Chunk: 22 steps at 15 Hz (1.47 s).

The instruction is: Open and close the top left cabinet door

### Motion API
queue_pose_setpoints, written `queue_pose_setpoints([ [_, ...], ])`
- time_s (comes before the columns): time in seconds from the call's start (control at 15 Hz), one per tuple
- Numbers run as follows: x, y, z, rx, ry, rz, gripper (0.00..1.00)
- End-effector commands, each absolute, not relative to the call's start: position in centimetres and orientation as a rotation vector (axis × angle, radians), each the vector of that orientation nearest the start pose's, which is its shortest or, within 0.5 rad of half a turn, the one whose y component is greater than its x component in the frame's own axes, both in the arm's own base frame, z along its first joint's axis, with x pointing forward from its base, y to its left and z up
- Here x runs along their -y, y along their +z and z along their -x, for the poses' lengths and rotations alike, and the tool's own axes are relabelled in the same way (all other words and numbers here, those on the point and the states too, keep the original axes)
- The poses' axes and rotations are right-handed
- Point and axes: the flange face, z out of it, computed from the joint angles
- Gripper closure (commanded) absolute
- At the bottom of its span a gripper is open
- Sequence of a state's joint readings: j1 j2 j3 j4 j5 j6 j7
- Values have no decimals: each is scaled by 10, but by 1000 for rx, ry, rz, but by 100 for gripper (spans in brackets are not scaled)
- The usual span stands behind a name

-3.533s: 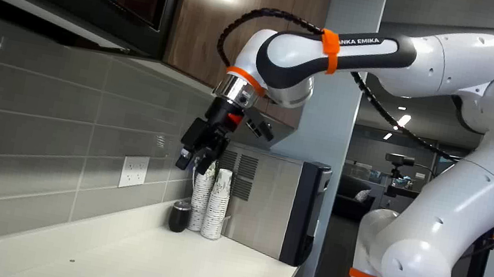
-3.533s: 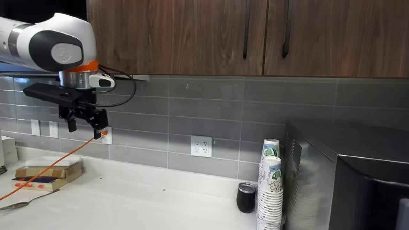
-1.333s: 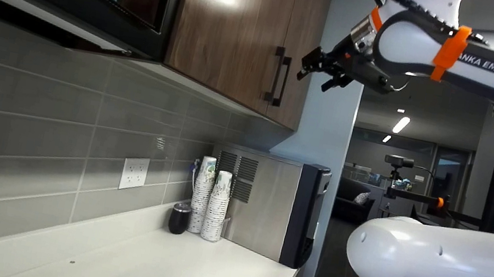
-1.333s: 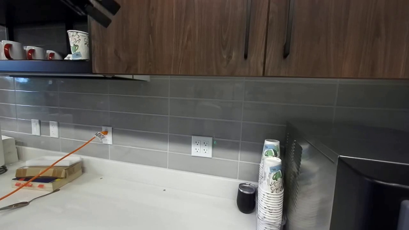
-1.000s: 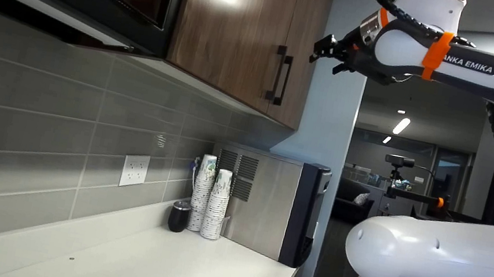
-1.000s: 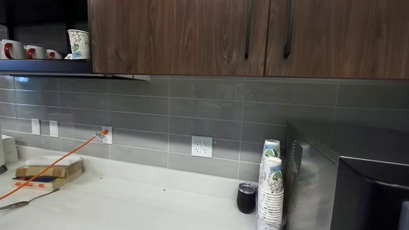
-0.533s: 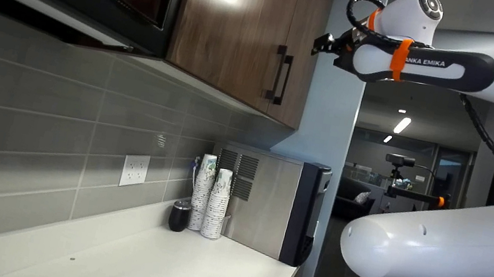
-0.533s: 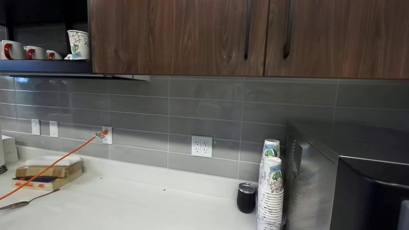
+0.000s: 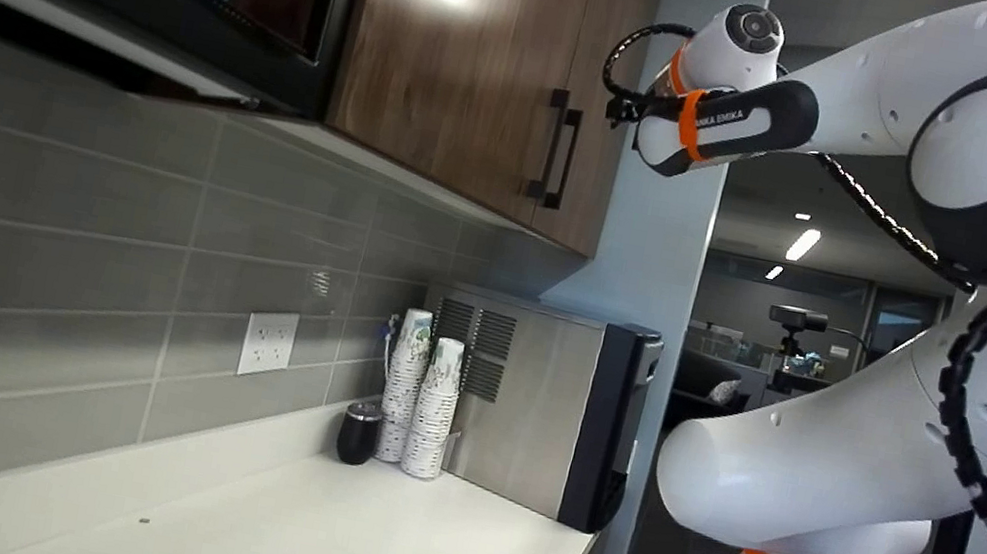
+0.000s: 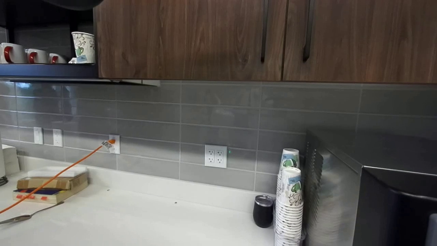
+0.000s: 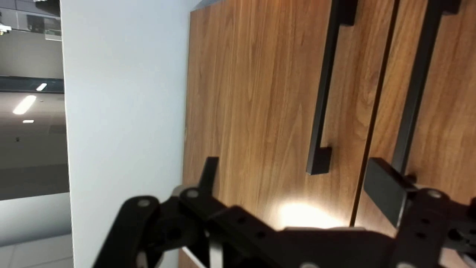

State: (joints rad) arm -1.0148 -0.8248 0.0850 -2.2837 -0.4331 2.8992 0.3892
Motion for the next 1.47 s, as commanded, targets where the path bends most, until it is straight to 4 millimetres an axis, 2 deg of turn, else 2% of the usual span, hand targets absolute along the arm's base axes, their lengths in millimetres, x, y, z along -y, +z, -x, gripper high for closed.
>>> queue_pose_setpoints([
  [0.0,239,803,-259,856,1421,-1726,0],
  [0.07,241,799,-270,842,1429,-1751,0],
  [0.33,245,796,-292,812,1430,-1820,0],
  [0.73,269,790,-323,808,1453,-1919,0],
  [1.13,283,793,-344,818,1455,-1930,0],
  [1.4,289,797,-350,825,1454,-1914,0],
])
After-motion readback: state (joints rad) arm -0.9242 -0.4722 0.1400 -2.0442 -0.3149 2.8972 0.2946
